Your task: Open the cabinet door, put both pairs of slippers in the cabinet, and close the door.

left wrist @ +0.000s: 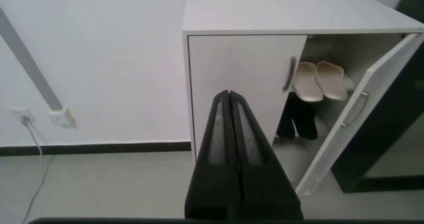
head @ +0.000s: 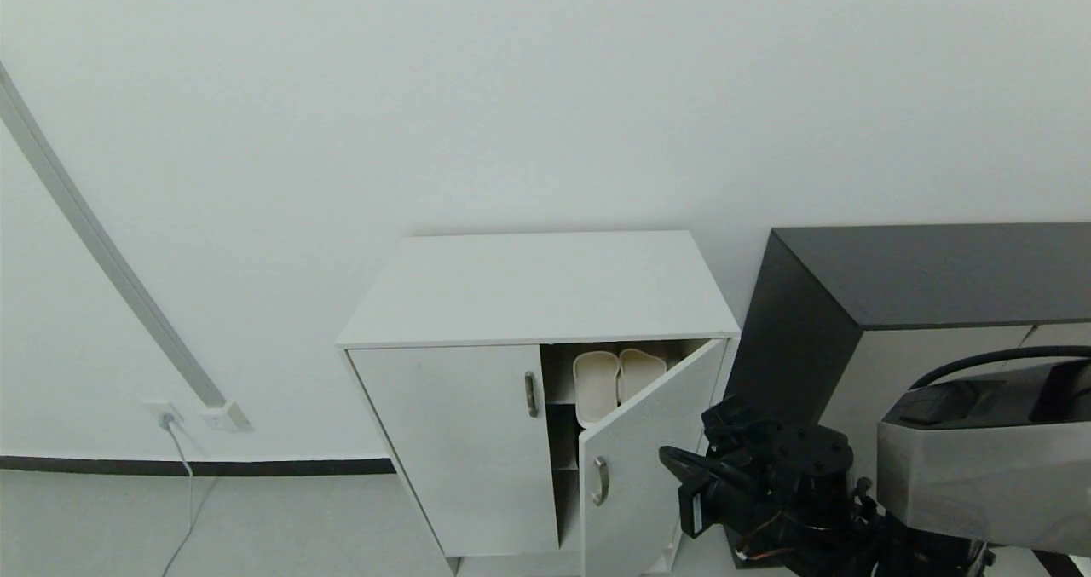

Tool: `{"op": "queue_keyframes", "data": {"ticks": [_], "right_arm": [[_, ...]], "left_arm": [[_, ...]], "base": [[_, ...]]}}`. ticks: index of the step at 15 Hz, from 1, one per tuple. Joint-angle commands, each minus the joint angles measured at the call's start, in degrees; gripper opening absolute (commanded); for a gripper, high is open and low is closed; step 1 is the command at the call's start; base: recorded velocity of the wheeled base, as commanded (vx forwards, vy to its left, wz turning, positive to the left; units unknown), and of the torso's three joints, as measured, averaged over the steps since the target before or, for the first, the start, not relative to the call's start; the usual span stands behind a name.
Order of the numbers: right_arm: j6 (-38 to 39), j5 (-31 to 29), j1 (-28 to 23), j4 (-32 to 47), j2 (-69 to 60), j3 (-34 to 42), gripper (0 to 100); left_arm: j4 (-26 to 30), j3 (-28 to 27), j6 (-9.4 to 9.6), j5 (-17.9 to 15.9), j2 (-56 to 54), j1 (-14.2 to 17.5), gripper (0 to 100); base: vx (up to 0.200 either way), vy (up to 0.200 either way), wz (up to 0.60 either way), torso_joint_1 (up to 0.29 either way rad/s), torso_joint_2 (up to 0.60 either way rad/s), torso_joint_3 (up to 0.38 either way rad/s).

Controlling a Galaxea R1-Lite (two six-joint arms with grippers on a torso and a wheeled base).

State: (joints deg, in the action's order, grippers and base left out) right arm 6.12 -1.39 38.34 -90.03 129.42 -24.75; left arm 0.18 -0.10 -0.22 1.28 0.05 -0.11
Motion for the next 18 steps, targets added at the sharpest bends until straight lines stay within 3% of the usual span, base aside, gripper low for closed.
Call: {"op": "queue_keyframes", "data": {"ticks": [1,6,18], "right_arm": [[0.03,-0.02,-0.37,0.03,2.16,-2.85,0],[0.03,-0.02,-0.81,0.12,5.85,-8.12,0],[0.03,-0.02,-3.53,9.87,8.40,-21.22,0]], "left_arm": [[-0.01,0.01,-0.04,0.04,0.04,0.02,0],[-0.01,0.01,-0.13,0.04,0.04,0.02,0],[-0.01,0.01,-0.04,0.04,0.04,0.02,0]], "base": [[0.000,0.000,0.00,0.000,0.00,0.000],[0.000,0.000,0.00,0.000,0.00,0.000],[0.000,0.000,0.00,0.000,0.00,0.000]]}}
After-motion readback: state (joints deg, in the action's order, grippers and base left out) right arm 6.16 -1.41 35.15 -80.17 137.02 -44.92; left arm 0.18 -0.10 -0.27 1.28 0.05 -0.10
